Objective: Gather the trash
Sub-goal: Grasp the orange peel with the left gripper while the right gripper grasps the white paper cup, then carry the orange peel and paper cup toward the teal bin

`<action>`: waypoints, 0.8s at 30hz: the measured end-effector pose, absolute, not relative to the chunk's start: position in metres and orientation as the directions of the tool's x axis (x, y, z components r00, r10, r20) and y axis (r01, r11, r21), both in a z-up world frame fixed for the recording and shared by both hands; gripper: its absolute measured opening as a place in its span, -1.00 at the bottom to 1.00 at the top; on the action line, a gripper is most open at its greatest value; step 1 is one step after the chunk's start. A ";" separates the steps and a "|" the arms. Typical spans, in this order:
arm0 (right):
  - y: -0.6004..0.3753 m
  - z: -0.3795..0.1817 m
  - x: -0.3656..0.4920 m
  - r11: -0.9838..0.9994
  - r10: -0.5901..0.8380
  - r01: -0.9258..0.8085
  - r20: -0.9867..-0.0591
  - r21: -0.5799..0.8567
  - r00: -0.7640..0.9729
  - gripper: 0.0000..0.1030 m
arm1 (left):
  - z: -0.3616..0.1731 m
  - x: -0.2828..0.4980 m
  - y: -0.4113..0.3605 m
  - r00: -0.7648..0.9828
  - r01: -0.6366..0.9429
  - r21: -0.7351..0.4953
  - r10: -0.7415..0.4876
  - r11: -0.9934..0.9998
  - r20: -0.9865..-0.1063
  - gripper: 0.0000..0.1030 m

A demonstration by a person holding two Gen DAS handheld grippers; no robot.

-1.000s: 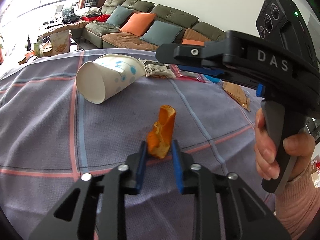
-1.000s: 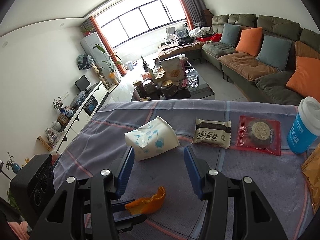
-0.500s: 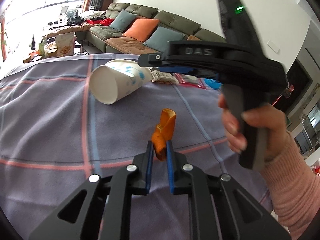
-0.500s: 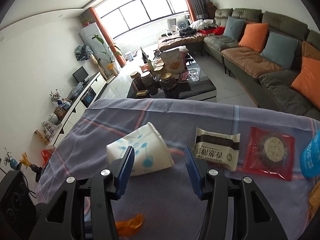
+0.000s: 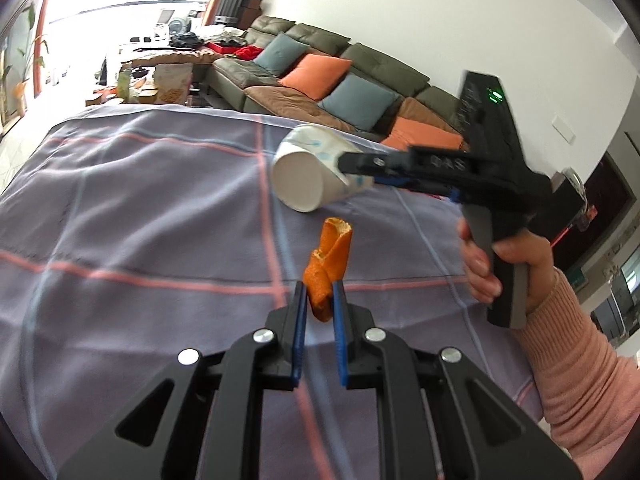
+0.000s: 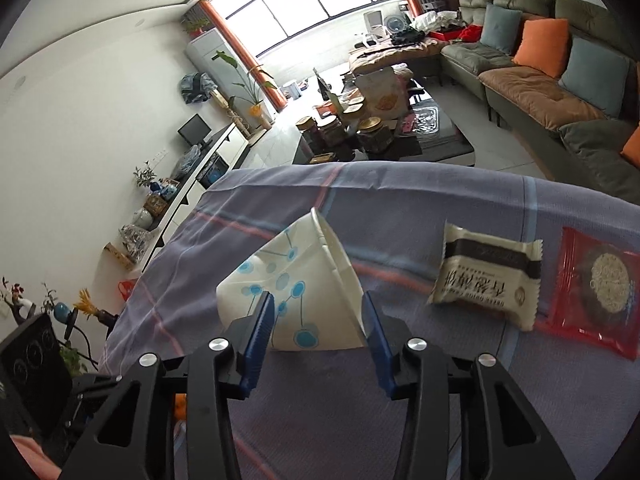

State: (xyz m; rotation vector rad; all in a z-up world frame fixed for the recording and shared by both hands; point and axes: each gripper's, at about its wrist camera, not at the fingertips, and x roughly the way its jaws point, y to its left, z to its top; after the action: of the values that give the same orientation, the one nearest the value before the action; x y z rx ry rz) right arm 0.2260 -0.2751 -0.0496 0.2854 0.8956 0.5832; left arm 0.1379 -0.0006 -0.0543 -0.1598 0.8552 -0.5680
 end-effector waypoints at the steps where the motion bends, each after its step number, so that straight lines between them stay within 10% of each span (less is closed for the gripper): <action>1: -0.273 -0.047 0.219 0.810 0.586 -0.367 -0.647 0.458 0.488 -0.28 | -0.054 0.136 0.004 0.523 0.404 -0.357 -0.533 0.842 -0.666 -0.73; 13: -0.259 -0.034 0.169 0.802 0.597 -0.401 -0.610 0.442 0.522 -0.91 | -0.048 0.113 0.041 0.574 0.349 -0.348 -0.492 0.870 -0.654 -0.73; 24: -0.252 -0.022 0.138 0.780 0.624 -0.408 -0.548 0.474 0.557 -0.93 | -0.038 0.091 0.067 0.624 0.318 -0.324 -0.454 0.891 -0.636 -0.74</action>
State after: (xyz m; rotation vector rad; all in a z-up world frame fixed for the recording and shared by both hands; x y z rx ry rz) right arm 0.1384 -0.2522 -0.0220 0.3090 0.7647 0.6204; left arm 0.0906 0.0667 -0.0383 -0.1873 0.7804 -0.4461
